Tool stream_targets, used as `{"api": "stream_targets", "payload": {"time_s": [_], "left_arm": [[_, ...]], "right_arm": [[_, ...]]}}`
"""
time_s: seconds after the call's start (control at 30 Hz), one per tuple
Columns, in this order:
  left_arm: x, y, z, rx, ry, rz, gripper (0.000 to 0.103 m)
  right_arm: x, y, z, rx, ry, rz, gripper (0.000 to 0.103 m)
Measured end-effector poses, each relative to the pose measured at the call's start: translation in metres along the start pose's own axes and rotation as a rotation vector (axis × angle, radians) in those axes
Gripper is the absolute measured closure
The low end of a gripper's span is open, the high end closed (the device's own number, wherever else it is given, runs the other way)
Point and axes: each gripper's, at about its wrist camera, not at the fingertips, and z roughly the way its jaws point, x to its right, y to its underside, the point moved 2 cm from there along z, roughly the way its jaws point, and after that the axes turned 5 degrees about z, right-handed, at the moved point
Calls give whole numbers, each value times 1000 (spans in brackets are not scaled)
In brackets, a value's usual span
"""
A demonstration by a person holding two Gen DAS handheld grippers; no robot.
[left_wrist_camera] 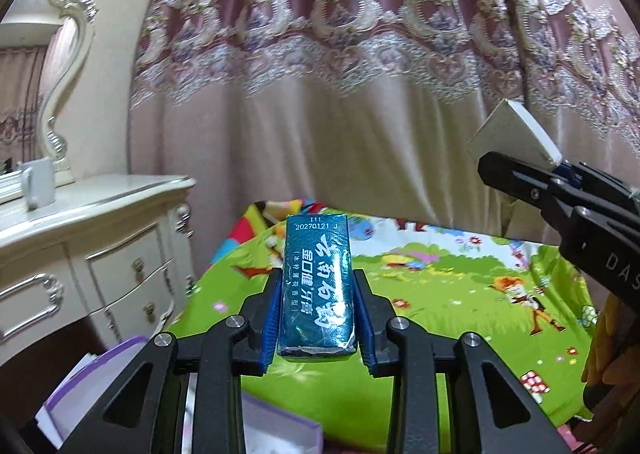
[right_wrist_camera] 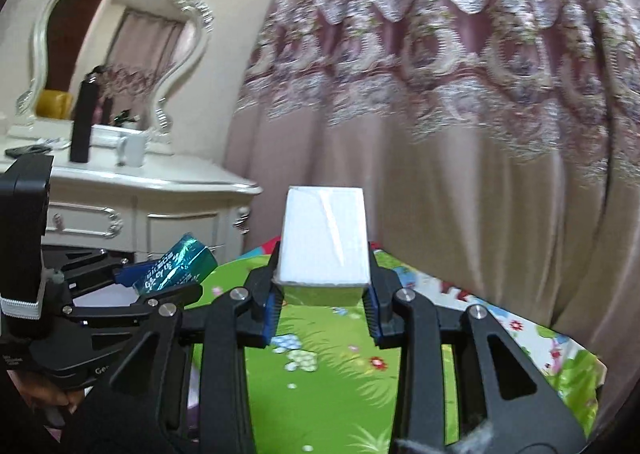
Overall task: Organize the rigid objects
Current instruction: 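Lift the white cube and teal gum pack and carry them over the storage box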
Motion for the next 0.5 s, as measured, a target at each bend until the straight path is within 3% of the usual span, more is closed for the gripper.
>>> {"api": "stream_targets", "payload": {"time_s": [0.5], "left_arm": [[-86, 64, -11, -153, -179, -125, 69]], "right_arm": [[-98, 29, 72, -242, -314, -104, 65]]}}
